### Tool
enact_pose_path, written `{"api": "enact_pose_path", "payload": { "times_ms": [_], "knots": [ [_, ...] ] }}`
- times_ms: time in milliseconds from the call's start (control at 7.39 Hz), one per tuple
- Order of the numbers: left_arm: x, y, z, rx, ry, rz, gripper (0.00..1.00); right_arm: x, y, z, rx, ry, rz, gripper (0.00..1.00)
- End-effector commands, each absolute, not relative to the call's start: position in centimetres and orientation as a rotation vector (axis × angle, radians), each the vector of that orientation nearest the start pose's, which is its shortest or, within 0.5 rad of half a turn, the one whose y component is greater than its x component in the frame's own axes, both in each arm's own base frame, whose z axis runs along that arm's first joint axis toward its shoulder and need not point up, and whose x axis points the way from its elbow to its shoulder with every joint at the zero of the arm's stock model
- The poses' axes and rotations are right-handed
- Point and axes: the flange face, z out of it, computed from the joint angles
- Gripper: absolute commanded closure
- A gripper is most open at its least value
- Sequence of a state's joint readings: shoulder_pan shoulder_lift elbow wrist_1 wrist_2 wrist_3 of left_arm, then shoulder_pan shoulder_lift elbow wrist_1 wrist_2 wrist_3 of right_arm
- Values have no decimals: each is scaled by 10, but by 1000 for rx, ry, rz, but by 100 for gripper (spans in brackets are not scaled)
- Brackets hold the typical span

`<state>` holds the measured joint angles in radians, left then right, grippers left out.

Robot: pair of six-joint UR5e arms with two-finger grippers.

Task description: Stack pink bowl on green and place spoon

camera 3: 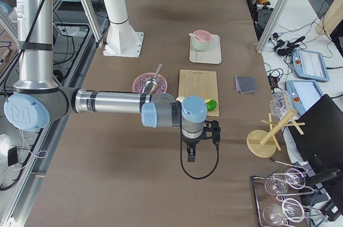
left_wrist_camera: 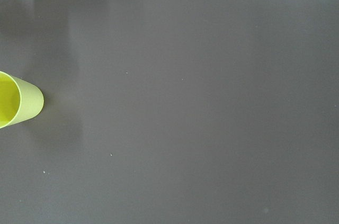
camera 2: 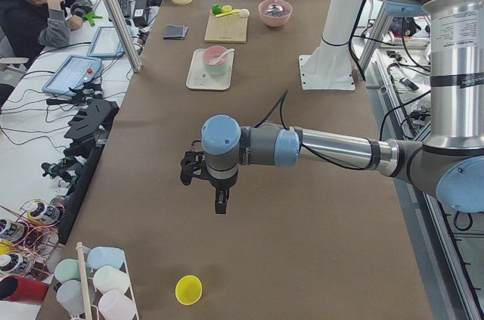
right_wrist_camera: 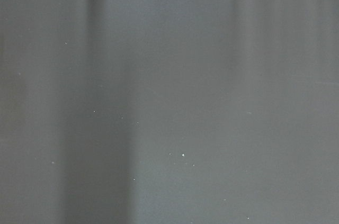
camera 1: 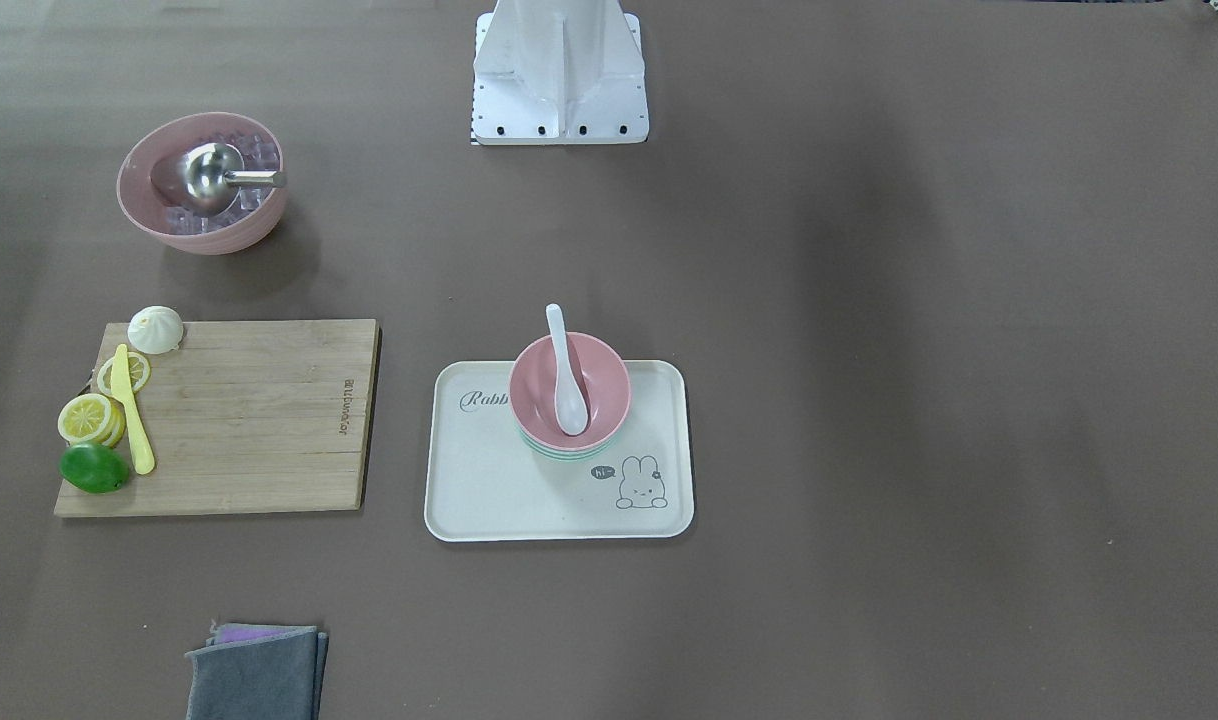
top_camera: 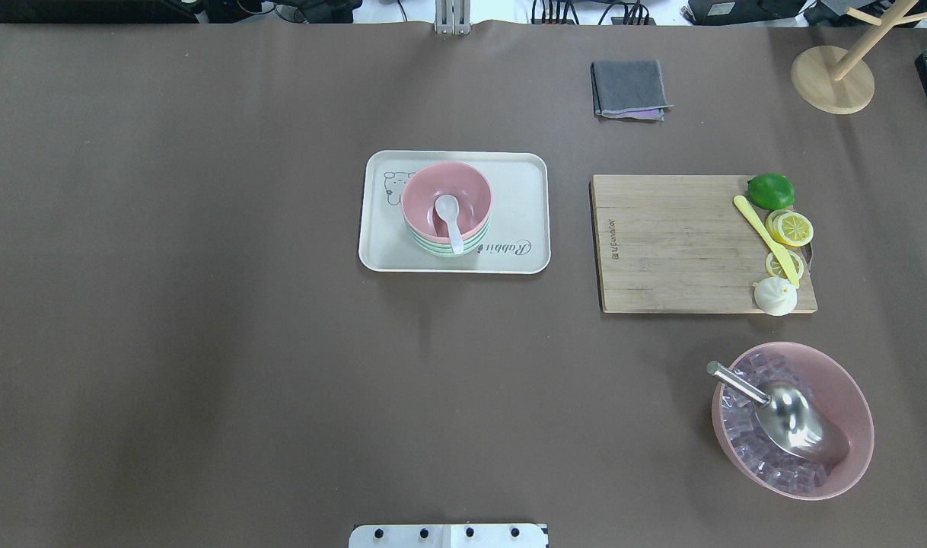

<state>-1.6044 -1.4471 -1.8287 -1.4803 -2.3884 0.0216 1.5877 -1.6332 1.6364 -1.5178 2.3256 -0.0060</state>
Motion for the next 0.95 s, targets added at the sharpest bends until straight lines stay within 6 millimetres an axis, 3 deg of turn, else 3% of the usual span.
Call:
{"api": "enact_pose_path", "payload": {
  "times_ms": [0, 812],
  "knots": [
    [-75, -433, 600, 54, 815, 1, 1, 72, -468, 651, 63, -771, -13, 0],
    [-75, -433, 601, 50, 815, -2, 1, 71, -466, 652, 58, -786, -10, 0]
  ]
}}
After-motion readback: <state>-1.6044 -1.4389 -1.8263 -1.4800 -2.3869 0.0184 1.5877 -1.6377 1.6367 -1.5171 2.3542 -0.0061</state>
